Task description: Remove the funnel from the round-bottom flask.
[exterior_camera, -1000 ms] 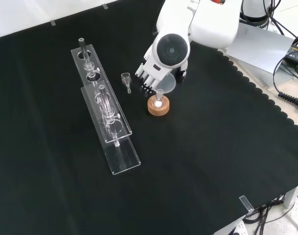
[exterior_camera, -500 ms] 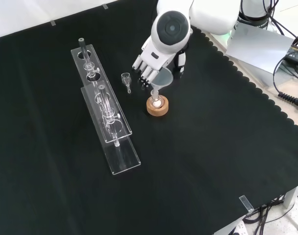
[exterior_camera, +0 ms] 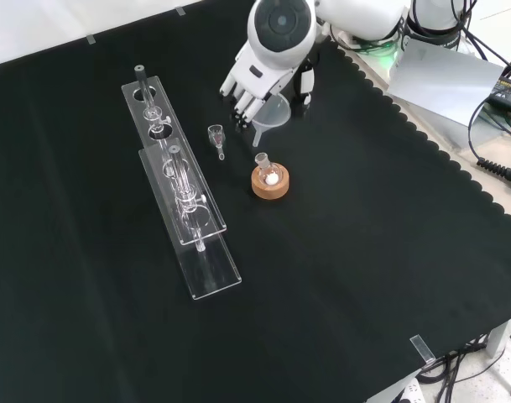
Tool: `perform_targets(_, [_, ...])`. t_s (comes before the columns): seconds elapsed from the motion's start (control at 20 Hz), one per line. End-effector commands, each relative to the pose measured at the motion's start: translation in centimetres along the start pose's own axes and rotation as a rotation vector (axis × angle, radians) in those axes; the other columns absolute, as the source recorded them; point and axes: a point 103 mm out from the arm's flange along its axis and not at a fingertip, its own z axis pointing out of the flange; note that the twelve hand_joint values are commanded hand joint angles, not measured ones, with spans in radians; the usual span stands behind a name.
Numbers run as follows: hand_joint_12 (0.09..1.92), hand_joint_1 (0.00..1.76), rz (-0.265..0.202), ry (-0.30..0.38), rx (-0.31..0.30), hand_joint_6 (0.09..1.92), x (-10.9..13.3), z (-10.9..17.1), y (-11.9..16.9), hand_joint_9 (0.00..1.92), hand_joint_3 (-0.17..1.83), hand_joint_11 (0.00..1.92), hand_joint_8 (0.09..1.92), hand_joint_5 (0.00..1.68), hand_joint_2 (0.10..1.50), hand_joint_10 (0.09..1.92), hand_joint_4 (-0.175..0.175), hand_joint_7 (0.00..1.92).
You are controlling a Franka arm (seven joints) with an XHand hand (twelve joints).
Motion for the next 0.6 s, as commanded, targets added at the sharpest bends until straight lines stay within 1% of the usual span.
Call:
perform_targets(0.05, [1.19, 0.68, 0.021, 0.019, 0.000, 0.76, -1.2, -0.6, -1.1, 0.99, 0.48, 0.65, 0.58, 0.66, 0.83, 0.42, 0.003, 0.55])
perform_targets(0.2, [1.19, 0.68, 0.041, 0.040, -0.005, 0.77, -2.1, -1.3, -1.9, 0.99, 0.48, 0.65, 0.58, 0.65, 0.83, 0.42, 0.002, 0.55])
perform_targets(0.45, [1.19, 0.68, 0.052, 0.105, -0.016, 0.76, -4.2, -2.3, -3.4, 0.99, 0.49, 0.65, 0.58, 0.64, 0.83, 0.41, -0.002, 0.55])
perform_targets(0.6, [1.19, 0.68, 0.064, 0.128, -0.015, 0.77, -5.5, -2.4, -3.9, 0.99, 0.49, 0.64, 0.59, 0.64, 0.83, 0.41, -0.003, 0.54])
